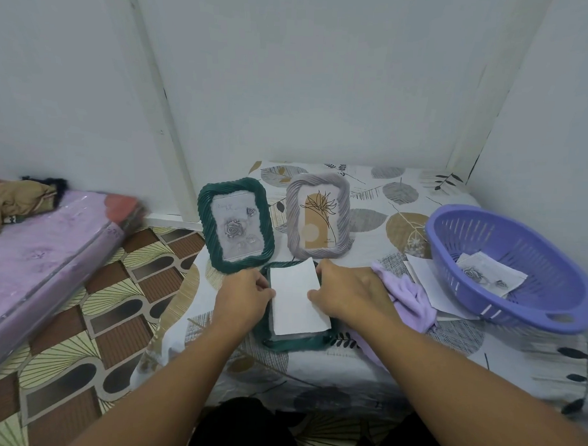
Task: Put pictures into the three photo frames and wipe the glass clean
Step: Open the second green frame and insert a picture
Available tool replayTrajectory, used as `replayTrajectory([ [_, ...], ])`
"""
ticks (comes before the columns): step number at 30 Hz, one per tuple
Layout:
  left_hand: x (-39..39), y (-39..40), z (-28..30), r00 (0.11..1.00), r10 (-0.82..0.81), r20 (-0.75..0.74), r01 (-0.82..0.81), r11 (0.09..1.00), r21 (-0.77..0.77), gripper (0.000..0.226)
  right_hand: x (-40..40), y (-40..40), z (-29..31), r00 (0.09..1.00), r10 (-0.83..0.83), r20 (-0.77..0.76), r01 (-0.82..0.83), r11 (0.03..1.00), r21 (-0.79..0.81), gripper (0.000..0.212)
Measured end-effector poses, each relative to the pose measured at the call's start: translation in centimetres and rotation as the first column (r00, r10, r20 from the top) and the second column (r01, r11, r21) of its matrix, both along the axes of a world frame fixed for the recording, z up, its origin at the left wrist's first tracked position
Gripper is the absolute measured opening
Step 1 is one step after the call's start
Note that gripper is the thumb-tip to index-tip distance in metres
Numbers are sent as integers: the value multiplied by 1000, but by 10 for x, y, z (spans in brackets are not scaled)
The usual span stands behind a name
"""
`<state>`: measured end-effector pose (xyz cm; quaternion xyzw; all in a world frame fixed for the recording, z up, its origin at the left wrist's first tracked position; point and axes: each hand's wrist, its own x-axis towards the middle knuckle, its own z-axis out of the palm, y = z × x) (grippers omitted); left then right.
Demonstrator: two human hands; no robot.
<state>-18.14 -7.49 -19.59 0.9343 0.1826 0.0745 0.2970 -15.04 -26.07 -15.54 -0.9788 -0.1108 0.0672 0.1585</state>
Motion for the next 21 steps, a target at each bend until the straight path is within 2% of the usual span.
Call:
replayTrajectory([
  [5,-1,-1,0,999,-16,28,16,1000,24,17,1,0,-4,1000,14,-24,-14,1000,3,24],
  [11,0,-3,-3,999,-44,22,45,999,-14,24,1,-2,-4,998,35,52,-31,996,-79,27],
  [15,0,-3,-4,999,-43,27,45,997,-69,24,5,-1,-9,1000,9,23,-8,999,-39,34],
  [21,0,-1,-8,999,-33,32,38,980,-195,34,13,-1,-21,998,-57,-32,61,991,121,36],
])
